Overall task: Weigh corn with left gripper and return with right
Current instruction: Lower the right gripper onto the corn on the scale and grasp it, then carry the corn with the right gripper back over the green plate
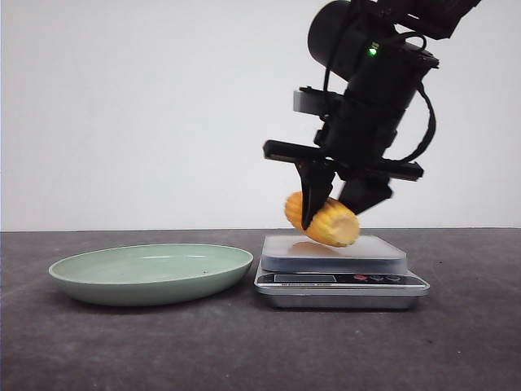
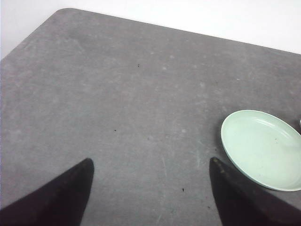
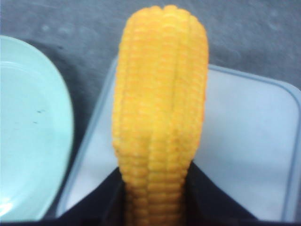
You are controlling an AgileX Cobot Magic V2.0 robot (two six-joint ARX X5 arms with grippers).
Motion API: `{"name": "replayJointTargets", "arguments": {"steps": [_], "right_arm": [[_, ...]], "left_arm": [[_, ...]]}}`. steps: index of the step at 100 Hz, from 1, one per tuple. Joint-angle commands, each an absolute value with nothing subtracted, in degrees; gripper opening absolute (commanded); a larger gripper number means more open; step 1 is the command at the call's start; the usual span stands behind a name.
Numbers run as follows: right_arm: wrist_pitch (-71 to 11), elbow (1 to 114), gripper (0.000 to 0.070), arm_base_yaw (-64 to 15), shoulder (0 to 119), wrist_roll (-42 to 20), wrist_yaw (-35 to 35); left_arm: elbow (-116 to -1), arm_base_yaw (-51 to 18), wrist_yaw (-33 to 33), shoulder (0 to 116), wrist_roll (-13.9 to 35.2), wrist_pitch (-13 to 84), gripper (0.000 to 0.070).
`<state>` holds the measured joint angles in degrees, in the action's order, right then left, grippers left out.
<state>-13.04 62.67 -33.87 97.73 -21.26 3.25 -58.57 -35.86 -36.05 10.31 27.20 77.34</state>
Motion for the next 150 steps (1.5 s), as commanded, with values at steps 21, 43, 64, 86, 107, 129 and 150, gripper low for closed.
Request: {"name": "replayJointTargets", "arguments": {"steps": [21, 43, 64, 86, 107, 129, 150], "right_arm": [[-9.0, 64.8, 0.0, -37.9, 92.8, -21.6, 1.8], [-9.1, 72.3, 0.0, -44.7, 94.7, -22.3, 2.5], [-9.0, 80.1, 0.0, -49.6, 101.9, -27.0, 4.6], [-9.1, 82.0, 0.0, -51.5, 110.1, -31.7, 7.1], [-10.0, 82.0, 0.0, -52.0, 115.9, -34.3, 6.5], [-10.5, 82.0, 0.0348, -52.2, 116.9, -35.6, 7.8], [-9.3, 82.0, 0.0486, -52.2, 116.9, -35.5, 7.6]], "left_arm": [[-59.1, -36.1, -36.2, 10.2, 27.6, 76.7, 0.0474], [-59.1, -36.1, -36.2, 10.2, 27.6, 76.6, 0.0474], [-59.1, -36.1, -36.2, 10.2, 27.7, 75.2, 0.0474], [-59.1, -36.1, -36.2, 10.2, 27.6, 75.1, 0.0474], [-59.1, -36.1, -36.2, 10.2, 27.6, 75.2, 0.0474], [-59.1, -36.1, -36.2, 10.2, 27.5, 75.5, 0.0474], [-59.1, -36.1, -36.2, 10.2, 27.5, 75.4, 0.0475]]}}
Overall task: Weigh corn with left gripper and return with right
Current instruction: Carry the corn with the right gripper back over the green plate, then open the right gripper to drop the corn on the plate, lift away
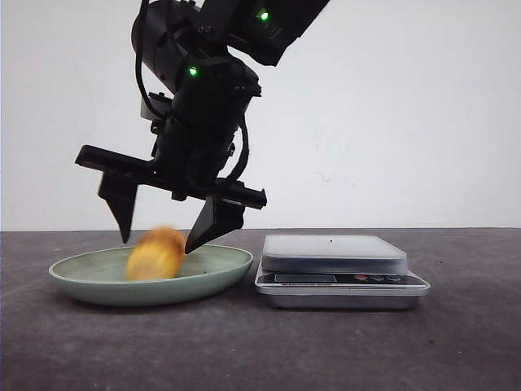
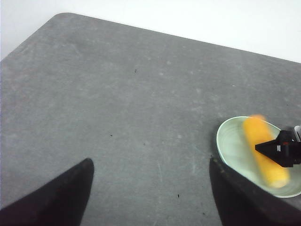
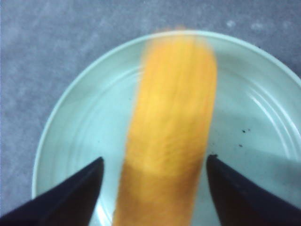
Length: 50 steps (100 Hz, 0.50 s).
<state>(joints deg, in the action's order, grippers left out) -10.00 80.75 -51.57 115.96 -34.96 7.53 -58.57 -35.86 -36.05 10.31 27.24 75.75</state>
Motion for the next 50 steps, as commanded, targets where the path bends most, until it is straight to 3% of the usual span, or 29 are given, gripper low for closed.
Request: {"name": "replayJointTargets", "arguments": {"steps": [1, 22, 50], "right_arm": [[-9.3, 82.0, 0.0486, -52.2, 116.9, -35.4, 7.6], [-9.4, 82.5, 0.0486, -49.8, 113.7, -32.1, 4.2], [-16.2, 82.5, 0.0486, -37.7, 95.5, -21.5, 3.8]], "left_arm": [[-59.1, -36.1, -36.2, 10.2, 27.5, 75.4, 0.0474], [-59.1, -36.1, -36.2, 10.2, 26.6, 75.3, 0.0474], [-59.1, -36.1, -36.2, 10.2, 25.9, 74.0, 0.0474]]}}
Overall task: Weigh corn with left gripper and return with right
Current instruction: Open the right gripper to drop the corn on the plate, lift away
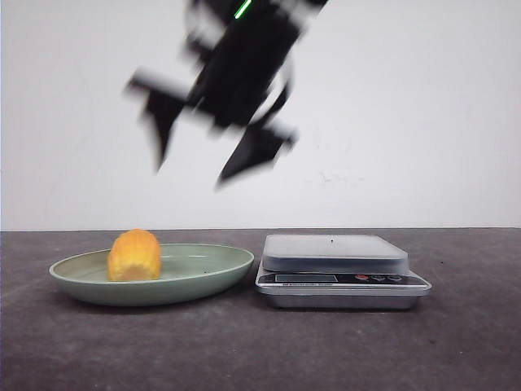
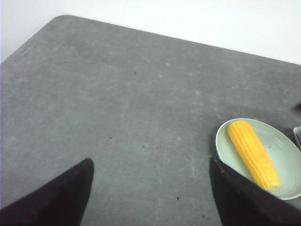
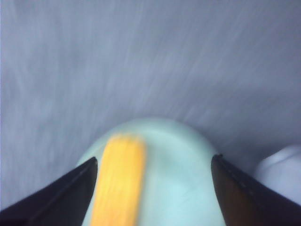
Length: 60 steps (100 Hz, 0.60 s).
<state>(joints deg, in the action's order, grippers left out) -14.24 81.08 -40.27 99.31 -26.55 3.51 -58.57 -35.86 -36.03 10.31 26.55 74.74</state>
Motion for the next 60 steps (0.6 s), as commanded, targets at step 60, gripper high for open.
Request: {"name": "replayJointTargets", "arguments": {"steps": [60], "right_arm": [[-57.6, 81.3, 0.0487, -6.9, 48.7, -4.3, 3.0]], "left_arm": [[-59.1, -36.1, -35.2, 10.2, 23.4, 67.5, 0.0474]]}}
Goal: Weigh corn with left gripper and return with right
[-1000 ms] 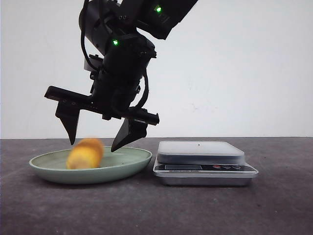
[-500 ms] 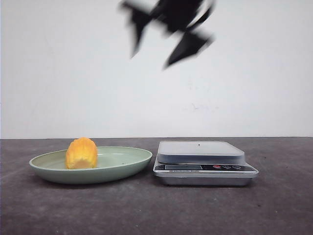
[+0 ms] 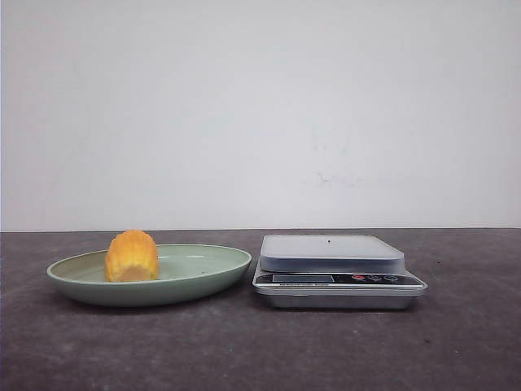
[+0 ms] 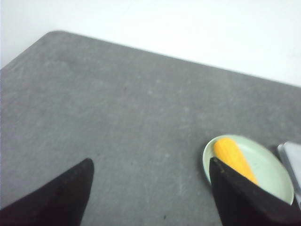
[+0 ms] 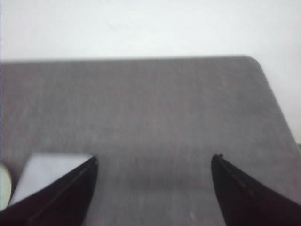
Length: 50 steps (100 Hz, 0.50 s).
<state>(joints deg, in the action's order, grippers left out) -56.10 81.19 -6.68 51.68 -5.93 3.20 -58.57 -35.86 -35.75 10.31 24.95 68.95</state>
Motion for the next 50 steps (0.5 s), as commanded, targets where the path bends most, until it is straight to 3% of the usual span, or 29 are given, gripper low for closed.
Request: {"name": "replayJointTargets", "arguments": {"steps": [1, 23, 50], "right_arm": [[-57.9, 81.1, 0.0487, -6.9, 48.0, -4.3, 3.0], [-64.6, 75.8, 0.0487, -7.0, 32.9, -10.0, -1.6], [-68.7, 64.6, 0.0487, -6.9, 15.0, -10.2, -3.7]], "left_arm": [[-59.1, -36.1, -35.0, 10.2, 23.3, 67.5, 0.0474], [-57.9, -36.1, -31.8, 10.2, 23.4, 68.1, 0.0474], [-54.3, -36.1, -30.0, 10.2, 23.4, 67.9, 0.0474]]}}
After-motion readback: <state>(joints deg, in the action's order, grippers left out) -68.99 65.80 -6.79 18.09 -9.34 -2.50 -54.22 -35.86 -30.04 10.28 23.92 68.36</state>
